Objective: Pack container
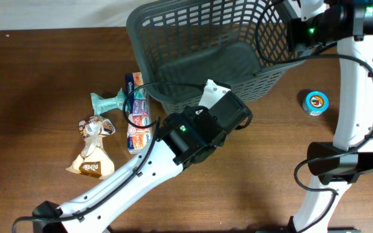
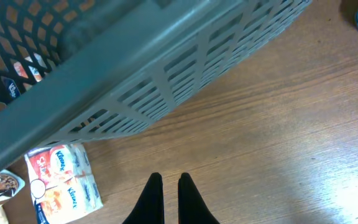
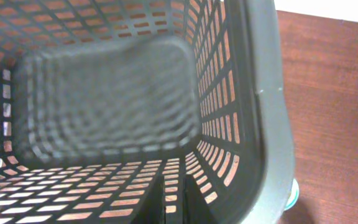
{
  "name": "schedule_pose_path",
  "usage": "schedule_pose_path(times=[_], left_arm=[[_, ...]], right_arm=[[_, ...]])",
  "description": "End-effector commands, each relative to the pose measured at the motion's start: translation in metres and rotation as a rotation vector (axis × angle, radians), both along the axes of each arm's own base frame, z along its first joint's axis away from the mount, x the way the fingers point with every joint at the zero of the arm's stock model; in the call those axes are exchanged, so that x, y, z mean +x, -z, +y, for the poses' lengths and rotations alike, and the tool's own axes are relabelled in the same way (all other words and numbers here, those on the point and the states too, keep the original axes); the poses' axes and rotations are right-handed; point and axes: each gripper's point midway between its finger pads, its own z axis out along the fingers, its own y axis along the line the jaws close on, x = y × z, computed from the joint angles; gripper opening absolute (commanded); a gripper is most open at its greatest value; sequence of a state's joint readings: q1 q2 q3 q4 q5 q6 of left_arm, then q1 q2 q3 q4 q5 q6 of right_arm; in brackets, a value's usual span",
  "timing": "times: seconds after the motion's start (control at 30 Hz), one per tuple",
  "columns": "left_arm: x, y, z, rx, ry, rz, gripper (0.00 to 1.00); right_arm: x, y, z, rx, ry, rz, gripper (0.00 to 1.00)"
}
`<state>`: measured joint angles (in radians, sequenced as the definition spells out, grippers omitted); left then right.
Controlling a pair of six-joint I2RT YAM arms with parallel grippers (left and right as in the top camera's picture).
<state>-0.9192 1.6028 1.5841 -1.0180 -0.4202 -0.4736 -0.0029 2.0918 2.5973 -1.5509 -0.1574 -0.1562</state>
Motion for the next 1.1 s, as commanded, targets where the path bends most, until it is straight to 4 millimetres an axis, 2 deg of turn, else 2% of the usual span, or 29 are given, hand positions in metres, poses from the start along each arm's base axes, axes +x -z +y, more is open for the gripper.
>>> schedule_pose_path(times=[0.0, 0.2, 0.53, 1.07], left_arm=[[0.006, -0.006, -0.002, -0.019, -0.021, -0.023, 0.02], [0.013, -0.003, 0.000, -0.018, -0.036, -0.022, 0.02], [0.027, 0.014, 0.009, 0.018, -0.077, 0.006, 0.02], [0.052, 0.014, 0.043, 0.017, -0.180, 0.007, 0.02]], right_arm=[[-0.002, 0.006, 0.002, -0.007, 0.003, 0.022, 0.04], [-0.004, 0.011, 0.002, -0.007, 0.003, 0.040, 0.04], [-0.007, 0.012, 0.002, -0.007, 0.003, 0.055, 0.04], [-0.010, 0.014, 0.002, -0.006, 0.003, 0.072, 0.04]])
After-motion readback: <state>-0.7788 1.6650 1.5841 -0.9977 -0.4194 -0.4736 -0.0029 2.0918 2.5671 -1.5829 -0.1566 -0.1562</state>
